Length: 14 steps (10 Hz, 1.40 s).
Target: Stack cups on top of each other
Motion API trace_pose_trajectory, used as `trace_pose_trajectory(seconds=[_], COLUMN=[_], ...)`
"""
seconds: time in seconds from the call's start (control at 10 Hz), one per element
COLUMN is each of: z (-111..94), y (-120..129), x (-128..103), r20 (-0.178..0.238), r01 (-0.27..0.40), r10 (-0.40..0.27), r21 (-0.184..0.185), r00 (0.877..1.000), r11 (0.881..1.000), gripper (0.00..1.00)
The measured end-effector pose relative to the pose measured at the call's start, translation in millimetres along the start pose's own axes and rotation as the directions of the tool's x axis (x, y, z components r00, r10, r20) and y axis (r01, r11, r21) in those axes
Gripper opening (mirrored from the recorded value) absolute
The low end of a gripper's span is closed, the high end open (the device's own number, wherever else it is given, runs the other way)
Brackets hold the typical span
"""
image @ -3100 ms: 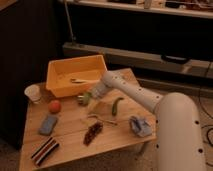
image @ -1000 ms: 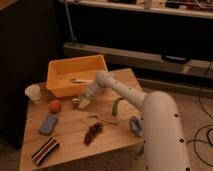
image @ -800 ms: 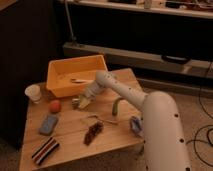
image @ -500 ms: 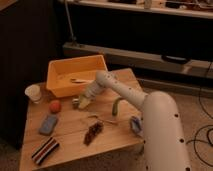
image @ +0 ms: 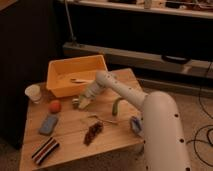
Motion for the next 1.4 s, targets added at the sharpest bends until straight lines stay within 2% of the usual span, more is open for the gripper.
trace_pose_trajectory(seconds=[0.2,0.5,0.7,0.8,0.9,1.0,1.1,1.2,1.4], z=[-12.2,-46.4,-55.5,-52.6,-48.6,-45.7,-39.4,-34.6,-31.0], y=[0.7,-2.5,-2.9,-1.7,-1.3,-1.2,-0.9,-0.8,-0.7], x=[-4.8,-37.0,-45.9,-49.8,-48.4,-49.8,-57.7,-66.9,-75.5], r20=[-0.011,-0.001,0.009,0.064,0.151,0.223,0.315,0.354,0.406], r01=[-0.002,-0.002,0.0,0.028,0.057,0.079,0.115,0.146,0.176], r10=[0.001,0.002,0.0,-0.028,-0.056,-0.077,-0.107,-0.132,-0.149], r21=[-0.004,0.003,0.002,0.0,0.001,0.001,-0.005,-0.012,-0.03], r00=[1.0,1.0,1.0,0.998,0.987,0.972,0.943,0.926,0.901], r11=[1.0,1.0,1.0,1.0,0.998,0.997,0.993,0.989,0.984], gripper=[0.0,0.0,0.0,0.0,0.0,0.0,0.0,0.0,0.0])
